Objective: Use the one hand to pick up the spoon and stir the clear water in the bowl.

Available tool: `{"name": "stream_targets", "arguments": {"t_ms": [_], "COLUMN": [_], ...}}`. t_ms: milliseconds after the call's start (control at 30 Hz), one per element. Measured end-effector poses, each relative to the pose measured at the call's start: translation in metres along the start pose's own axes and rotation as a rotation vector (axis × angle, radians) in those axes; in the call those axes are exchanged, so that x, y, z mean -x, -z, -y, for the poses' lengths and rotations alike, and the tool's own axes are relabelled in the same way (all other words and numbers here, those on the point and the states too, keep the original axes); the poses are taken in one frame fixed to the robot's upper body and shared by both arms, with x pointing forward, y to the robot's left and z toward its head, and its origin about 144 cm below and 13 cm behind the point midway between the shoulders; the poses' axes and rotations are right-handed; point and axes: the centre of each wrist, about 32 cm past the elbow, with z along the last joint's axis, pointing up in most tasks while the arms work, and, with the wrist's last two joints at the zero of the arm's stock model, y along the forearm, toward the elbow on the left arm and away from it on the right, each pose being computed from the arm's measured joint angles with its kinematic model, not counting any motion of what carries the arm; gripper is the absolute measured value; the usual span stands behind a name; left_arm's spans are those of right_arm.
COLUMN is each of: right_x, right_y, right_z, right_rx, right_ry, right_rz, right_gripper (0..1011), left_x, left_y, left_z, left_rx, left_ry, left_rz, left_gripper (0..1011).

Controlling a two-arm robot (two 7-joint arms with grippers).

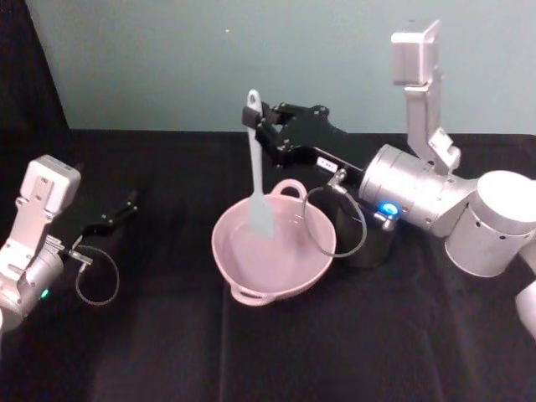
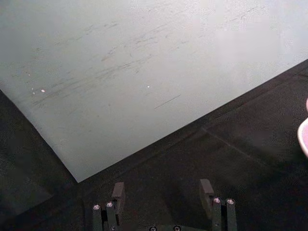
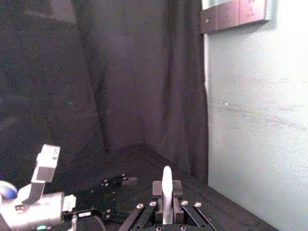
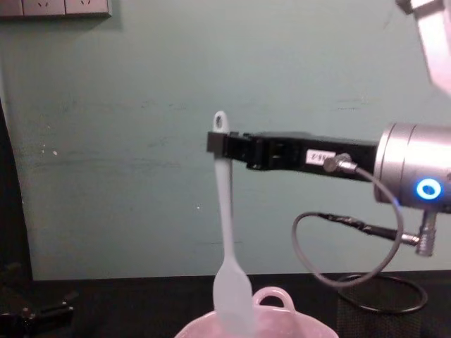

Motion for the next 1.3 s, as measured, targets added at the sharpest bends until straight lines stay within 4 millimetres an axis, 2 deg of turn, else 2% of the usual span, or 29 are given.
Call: {"name": "stream_targets", "arguments": {"t_ms": [633, 1300], "right_x": [-0.002, -0.021], "right_y": [0.035, 0.042], "right_z": [-0.020, -0.032], "right_rx": [0.027, 0.044], "right_ry": [-0.034, 0.025], "right_rz": [-0.036, -0.025], "right_gripper": [124, 124], "left_x": [0.000, 0.000], "left_y": [0.000, 0.000], "left_z": [0.000, 0.000], "left_rx": [0.000, 0.000], "left_ry": [0.000, 0.000], "left_rz": [0.000, 0.000], "left_gripper": [1011, 1011]}}
